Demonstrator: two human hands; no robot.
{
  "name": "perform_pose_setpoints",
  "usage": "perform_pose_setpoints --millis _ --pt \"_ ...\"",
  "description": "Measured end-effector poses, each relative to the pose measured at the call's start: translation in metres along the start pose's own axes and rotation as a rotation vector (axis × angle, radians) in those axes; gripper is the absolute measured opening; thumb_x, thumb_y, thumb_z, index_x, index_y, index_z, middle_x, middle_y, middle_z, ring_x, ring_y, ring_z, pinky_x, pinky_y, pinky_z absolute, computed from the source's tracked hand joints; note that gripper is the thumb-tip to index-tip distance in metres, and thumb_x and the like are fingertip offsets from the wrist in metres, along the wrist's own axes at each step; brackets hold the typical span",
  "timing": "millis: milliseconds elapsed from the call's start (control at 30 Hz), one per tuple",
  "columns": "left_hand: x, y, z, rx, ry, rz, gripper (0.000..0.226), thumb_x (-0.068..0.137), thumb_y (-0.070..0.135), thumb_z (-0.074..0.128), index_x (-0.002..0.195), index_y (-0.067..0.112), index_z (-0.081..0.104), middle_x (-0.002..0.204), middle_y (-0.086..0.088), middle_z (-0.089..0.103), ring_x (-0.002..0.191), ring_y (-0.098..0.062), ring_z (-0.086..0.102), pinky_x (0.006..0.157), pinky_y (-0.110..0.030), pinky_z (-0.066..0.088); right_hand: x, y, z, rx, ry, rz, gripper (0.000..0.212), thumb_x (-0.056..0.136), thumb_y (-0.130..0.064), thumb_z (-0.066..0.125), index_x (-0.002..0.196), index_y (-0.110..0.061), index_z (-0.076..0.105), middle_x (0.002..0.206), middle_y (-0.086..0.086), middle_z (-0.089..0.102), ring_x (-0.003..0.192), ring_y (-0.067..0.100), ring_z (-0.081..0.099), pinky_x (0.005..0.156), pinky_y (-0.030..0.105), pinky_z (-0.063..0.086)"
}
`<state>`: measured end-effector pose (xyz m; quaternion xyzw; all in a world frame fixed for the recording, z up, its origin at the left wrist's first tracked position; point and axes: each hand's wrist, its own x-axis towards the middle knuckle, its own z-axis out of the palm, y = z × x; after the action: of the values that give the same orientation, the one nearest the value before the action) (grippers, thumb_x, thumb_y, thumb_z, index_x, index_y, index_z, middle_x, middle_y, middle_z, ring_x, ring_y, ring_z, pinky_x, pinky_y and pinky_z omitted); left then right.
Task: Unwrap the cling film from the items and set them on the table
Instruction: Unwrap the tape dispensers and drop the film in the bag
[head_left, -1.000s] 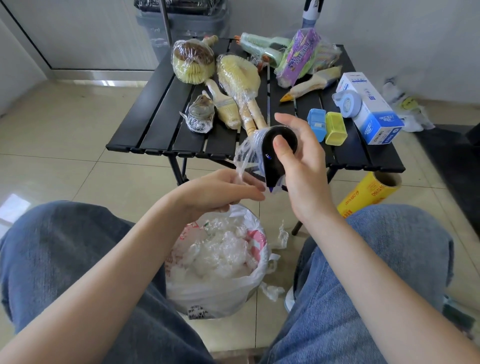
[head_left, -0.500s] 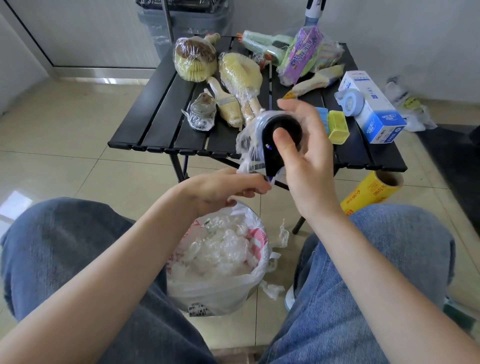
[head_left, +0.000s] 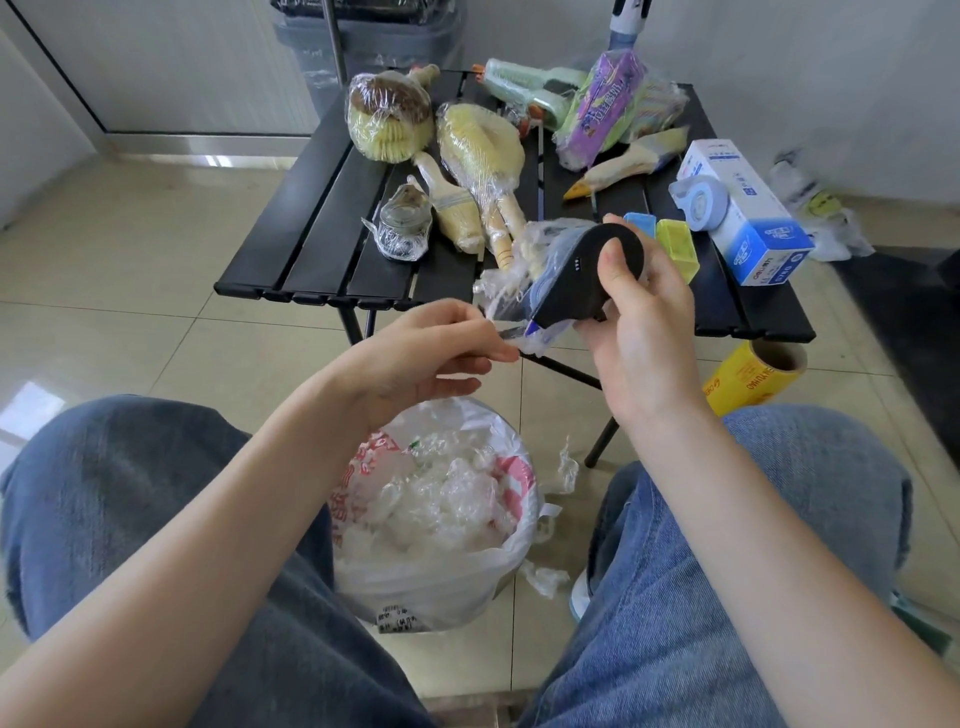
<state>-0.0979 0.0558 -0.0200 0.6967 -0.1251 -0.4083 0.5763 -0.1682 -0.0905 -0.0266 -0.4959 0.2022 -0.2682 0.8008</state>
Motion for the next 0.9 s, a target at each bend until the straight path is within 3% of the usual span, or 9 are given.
perform_pose_setpoints --millis 100,233,300,367,467,567,700,800,900 --pt "-0.006 -0.004 0.002 0.083 0.132 0.118 0.026 0.082 0.013 0.069 0.095 0.019 0.048 0.082 0.001 0.071 0.073 -0.010 0.061 0.069 -0.026 0.053 0.001 -0.001 -0.003 -0.129 0.017 0.017 0.014 0.099 -0.013 0.051 0.111 -0.016 0.056 0.109 0.005 0.061 0.098 0.015 0.060 0.090 0.042 0.053" --pt "-0.012 -0.014 0.012 0.450 0.353 0.614 0.018 0.088 0.013 0.061 0.103 0.022 0.058 0.103 0.002 0.059 0.088 -0.008 0.054 0.072 -0.014 0.043 0.003 -0.004 -0.006 -0.205 0.082 -0.004 0.014 0.097 -0.017 0.055 0.111 -0.015 0.057 0.096 0.006 0.058 0.085 0.014 0.060 0.080 0.039 0.052" --pt "-0.010 -0.019 0.013 0.591 0.360 0.731 0.016 0.089 0.027 0.061 0.105 0.026 0.066 0.109 0.004 0.051 0.101 -0.008 0.048 0.081 -0.011 0.034 0.004 -0.005 -0.006 -0.209 0.090 -0.010 0.012 0.097 -0.016 0.055 0.109 -0.014 0.056 0.093 0.005 0.059 0.081 0.013 0.060 0.076 0.037 0.051" --pt "-0.005 -0.023 0.013 0.703 0.356 0.719 0.024 0.087 0.045 0.061 0.105 0.030 0.068 0.112 0.006 0.049 0.107 -0.012 0.043 0.085 -0.013 0.032 0.004 -0.005 -0.006 -0.218 0.089 -0.016 0.014 0.097 -0.017 0.055 0.110 -0.013 0.057 0.095 0.010 0.057 0.084 0.017 0.058 0.081 0.043 0.051" --pt "0.002 -0.026 0.015 0.793 0.373 0.728 0.028 0.082 0.051 0.059 0.096 0.030 0.069 0.111 0.007 0.049 0.105 -0.017 0.041 0.087 -0.008 0.029 0.002 -0.005 -0.003 -0.249 0.091 -0.054 0.006 0.096 -0.016 0.057 0.102 -0.016 0.058 0.096 0.013 0.058 0.088 0.021 0.058 0.091 0.053 0.050" --pt "0.005 -0.027 0.016 0.851 0.394 0.862 0.021 0.084 0.041 0.063 0.086 0.021 0.067 0.107 0.008 0.051 0.098 -0.017 0.043 0.088 -0.007 0.027 0.002 -0.004 -0.004 -0.301 0.099 -0.098 0.006 0.095 -0.018 0.058 0.094 -0.024 0.058 0.098 0.013 0.060 0.088 0.021 0.059 0.090 0.055 0.052" --pt "0.004 -0.024 0.016 0.841 0.347 1.024 0.013 0.087 0.015 0.068 0.077 0.008 0.063 0.094 0.005 0.064 0.089 -0.017 0.050 0.081 -0.014 0.037 0.002 -0.002 -0.005 -0.348 0.118 -0.149 0.007 0.094 -0.020 0.059 0.092 -0.026 0.057 0.093 0.011 0.062 0.085 0.022 0.060 0.086 0.053 0.053" --pt "0.001 -0.023 0.016 0.775 0.351 0.948 0.015 0.086 0.008 0.067 0.078 0.013 0.055 0.088 0.008 0.068 0.084 -0.011 0.052 0.072 -0.007 0.035 0.003 -0.002 -0.005 -0.362 0.134 -0.194 0.007 0.094 -0.019 0.059 0.095 -0.026 0.056 0.090 0.005 0.063 0.085 0.020 0.062 0.087 0.052 0.053" --pt "0.000 -0.024 0.017 0.721 0.383 0.812 0.016 0.088 0.014 0.065 0.090 0.021 0.050 0.088 0.023 0.063 0.081 -0.001 0.048 0.067 -0.006 0.034 0.004 -0.001 -0.006 -0.352 0.139 -0.223 0.007 0.091 -0.020 0.059 0.095 -0.025 0.056 0.085 -0.001 0.062 0.082 0.017 0.059 0.087 0.051 0.054"
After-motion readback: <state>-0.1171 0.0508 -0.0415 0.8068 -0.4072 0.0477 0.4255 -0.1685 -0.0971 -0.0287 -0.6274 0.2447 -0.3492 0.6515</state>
